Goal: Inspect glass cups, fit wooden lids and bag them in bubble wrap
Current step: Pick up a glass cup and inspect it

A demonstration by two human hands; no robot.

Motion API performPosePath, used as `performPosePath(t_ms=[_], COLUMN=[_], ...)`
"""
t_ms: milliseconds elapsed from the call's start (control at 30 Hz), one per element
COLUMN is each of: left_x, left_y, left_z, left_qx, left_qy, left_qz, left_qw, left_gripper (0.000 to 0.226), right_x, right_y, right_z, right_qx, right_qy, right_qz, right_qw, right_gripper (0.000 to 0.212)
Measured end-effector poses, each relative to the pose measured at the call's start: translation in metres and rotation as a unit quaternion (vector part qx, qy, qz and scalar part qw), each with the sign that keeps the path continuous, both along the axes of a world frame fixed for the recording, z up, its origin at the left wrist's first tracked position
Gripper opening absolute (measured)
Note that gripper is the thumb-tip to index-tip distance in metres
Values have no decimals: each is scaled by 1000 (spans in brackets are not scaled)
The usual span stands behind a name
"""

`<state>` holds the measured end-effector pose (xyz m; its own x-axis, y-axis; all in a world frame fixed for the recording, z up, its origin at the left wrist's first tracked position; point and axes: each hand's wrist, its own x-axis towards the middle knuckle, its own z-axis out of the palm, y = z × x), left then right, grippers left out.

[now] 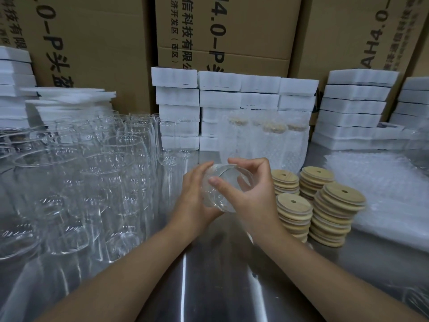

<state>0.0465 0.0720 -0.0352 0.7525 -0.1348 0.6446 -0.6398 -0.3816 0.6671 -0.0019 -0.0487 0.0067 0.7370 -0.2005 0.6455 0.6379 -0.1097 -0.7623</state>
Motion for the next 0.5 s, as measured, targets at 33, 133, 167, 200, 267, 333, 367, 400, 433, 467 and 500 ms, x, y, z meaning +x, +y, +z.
performPosePath(t_ms=[33, 133, 167, 200, 267, 333, 367, 400, 433, 467, 500], left_x=[-1, -3, -3, -3, -4, -5, -6, -6, -7, -7, -7], left_y=[0, 0, -1, -2, -4, -4, -4, -4, -4, -3, -3], left_z=[0, 1, 2, 3, 5, 6, 6, 7, 7, 8, 8], left_qx=[5, -13, -28, -43, -68, -85, -95, -108, -120, -128, -134], left_qy=[-7, 8, 22, 37, 56, 69, 79, 92, 105, 115, 119], left_qz=[-1, -12, -17, -24, -45, -65, -70, -72, -71, -67, -62], left_qw=[1000, 1000, 999, 998, 995, 992, 990, 987, 985, 983, 982], left_gripper=[93, 97, 97, 97, 95, 95, 96, 96, 94, 92, 89], right_x=[0, 0, 0, 0, 0, -1, -1, -2, -2, -2, -2], right_y=[0, -2, -3, -4, -5, -6, -6, -6, -6, -6, -6], right_z=[1, 6, 8, 9, 9, 8, 6, 5, 5, 4, 3], right_qx=[15, 40, 46, 51, 51, 39, 31, 19, 4, -14, -31], right_qy=[-1, -3, -3, -4, -6, -10, -12, -13, -14, -15, -15], right_qz=[2, 7, 15, 27, 50, 67, 75, 81, 86, 91, 97], right_qw=[1000, 999, 999, 998, 997, 997, 997, 996, 996, 996, 995], right_gripper=[44, 20, 15, 15, 20, 25, 27, 29, 31, 34, 38])
